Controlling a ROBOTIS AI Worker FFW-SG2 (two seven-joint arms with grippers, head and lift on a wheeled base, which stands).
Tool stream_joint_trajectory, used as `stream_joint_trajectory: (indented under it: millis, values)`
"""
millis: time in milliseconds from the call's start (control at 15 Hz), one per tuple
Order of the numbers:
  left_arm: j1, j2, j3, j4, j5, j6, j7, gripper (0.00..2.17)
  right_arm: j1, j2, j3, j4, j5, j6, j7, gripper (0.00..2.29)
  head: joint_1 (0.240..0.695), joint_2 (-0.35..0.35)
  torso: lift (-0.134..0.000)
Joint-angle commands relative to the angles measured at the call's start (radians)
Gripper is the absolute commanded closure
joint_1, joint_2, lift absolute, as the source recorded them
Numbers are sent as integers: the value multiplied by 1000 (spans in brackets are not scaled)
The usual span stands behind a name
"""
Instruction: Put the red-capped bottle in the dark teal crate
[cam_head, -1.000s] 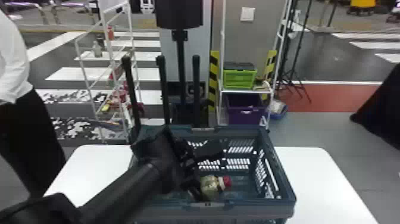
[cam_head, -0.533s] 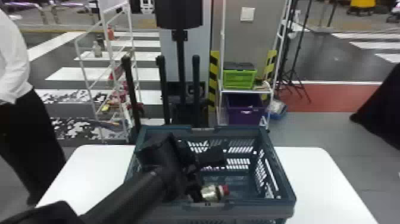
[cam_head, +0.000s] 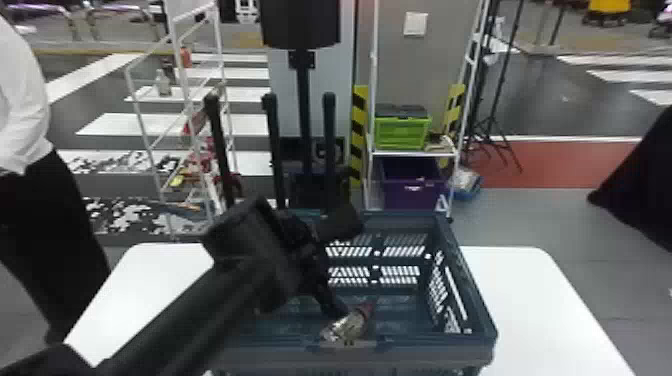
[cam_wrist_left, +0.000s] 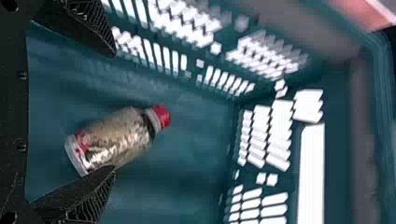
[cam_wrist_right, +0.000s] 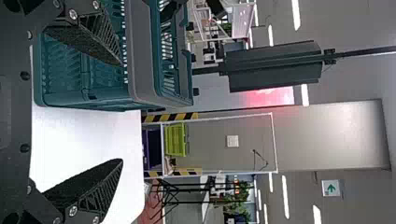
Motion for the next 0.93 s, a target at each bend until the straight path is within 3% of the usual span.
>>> stream_joint_trajectory:
  millis: [0,333,467,600,733,867]
  values:
    - [55,49,84,-208,11,119,0,33,0,0,-4,-6,0,3,0,151,499,0,0]
    - [294,104,411,-608,129,155,110,36,0,0,-8,-15,-2,12,0,151,499,0,0]
    - [439,116,541,-788,230,171,201,36,0,0,-11,-16,-2,18,0,151,499,0,0]
    - [615,118,627,-984,258,168,313,36,0,-3,-13,-21,0,24,0,151,499,0,0]
    - [822,92,710,-1160,289,51,419,29,-3,-5,-11,-23,-2,27,0,151,499,0,0]
    - [1048,23,799,-1280,364,-130,523,29,-8,-8,-11,-19,-3,30,0,151,499,0,0]
